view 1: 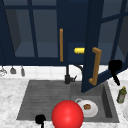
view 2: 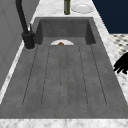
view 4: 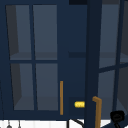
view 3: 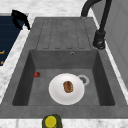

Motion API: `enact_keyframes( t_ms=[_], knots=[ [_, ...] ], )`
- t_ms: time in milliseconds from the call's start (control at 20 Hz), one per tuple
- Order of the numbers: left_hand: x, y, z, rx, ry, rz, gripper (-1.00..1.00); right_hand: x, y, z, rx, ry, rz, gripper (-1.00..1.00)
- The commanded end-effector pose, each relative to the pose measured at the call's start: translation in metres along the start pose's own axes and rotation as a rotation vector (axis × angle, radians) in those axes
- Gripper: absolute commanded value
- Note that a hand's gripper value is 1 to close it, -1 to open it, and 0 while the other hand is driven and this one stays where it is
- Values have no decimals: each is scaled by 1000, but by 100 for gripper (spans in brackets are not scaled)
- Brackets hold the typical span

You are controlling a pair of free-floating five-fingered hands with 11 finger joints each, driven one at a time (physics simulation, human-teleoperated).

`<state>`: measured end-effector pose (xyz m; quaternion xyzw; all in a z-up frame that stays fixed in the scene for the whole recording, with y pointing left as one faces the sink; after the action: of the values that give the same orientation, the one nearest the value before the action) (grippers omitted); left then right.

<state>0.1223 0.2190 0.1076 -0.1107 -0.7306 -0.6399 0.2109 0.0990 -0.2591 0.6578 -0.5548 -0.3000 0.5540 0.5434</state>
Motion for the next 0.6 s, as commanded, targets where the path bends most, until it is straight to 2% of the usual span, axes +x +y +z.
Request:
enact_keyframes(
  t_ms=[0, 250, 550],
  knots=[
    [0, 0, 0, 0, 0, 0, 0, 17, -2, -20, 16, 68, -2, -100],
    [0, 0, 0, 0, 0, 0, 0, 37, -6, -38, 5, 80, -16, -100],
    [0, 0, 0, 0, 0, 0, 0, 61, -12, -56, -15, 132, -27, -100]
  ],
)
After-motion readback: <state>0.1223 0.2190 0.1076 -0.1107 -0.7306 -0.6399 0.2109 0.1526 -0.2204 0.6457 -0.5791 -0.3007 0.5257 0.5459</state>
